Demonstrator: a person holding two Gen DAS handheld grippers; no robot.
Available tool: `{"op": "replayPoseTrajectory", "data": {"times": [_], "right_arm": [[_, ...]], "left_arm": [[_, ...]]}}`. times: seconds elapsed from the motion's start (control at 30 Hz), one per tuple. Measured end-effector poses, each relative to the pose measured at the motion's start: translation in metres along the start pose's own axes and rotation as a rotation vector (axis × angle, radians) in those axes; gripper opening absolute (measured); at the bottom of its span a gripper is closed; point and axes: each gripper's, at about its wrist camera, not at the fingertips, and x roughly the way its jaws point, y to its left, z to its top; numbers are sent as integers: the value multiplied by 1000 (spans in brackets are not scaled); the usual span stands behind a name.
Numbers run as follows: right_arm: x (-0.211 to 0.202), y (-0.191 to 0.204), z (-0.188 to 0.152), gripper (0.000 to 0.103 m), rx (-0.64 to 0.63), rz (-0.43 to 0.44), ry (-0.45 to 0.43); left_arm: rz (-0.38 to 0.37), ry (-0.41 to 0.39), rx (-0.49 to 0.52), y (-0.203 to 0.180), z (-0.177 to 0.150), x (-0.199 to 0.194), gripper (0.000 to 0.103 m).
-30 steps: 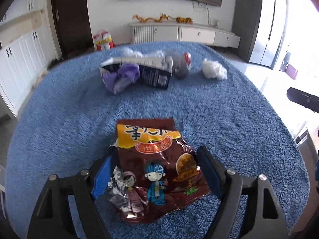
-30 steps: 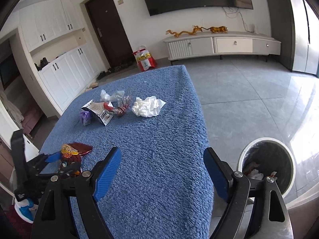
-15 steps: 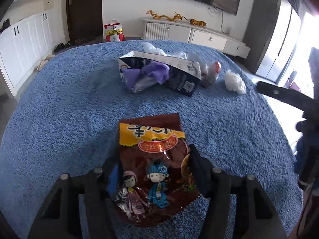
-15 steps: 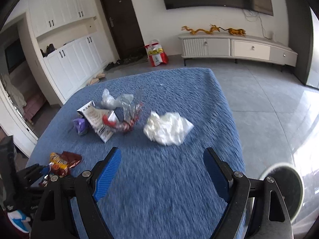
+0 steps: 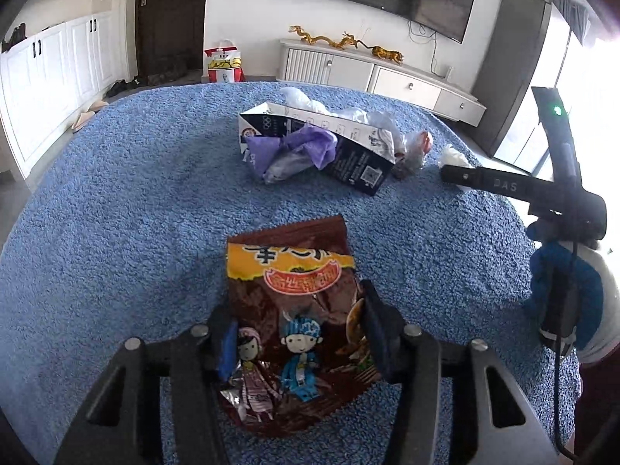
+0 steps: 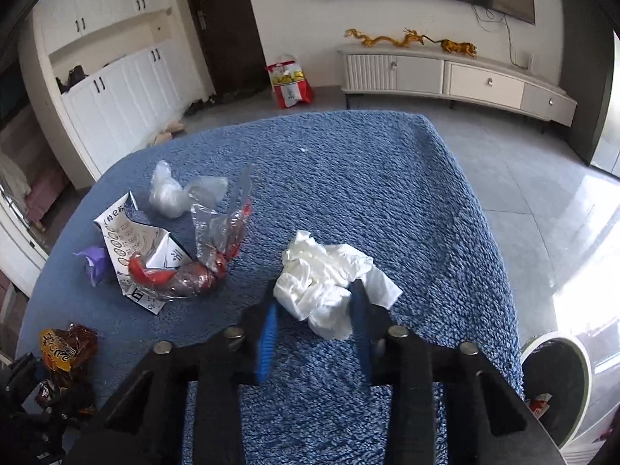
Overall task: Collect trash
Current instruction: 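Grasp the brown snack bag with the left tool while the right tool grasps the white tissue, then carry the brown snack bag and tissue toward the white bin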
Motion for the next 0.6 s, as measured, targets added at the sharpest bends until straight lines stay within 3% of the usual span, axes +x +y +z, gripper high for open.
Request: {"op": "replayPoseTrajectory", "data": {"times": [0.3, 0.6], "right_arm": [[-62, 7, -37, 23, -15, 121, -51], [-136, -35, -74, 23, 37, 156, -126]], "left_arm": [[42, 0, -23, 2, -9, -14, 43], [34, -28, -55, -10, -10, -62, 41]]}}
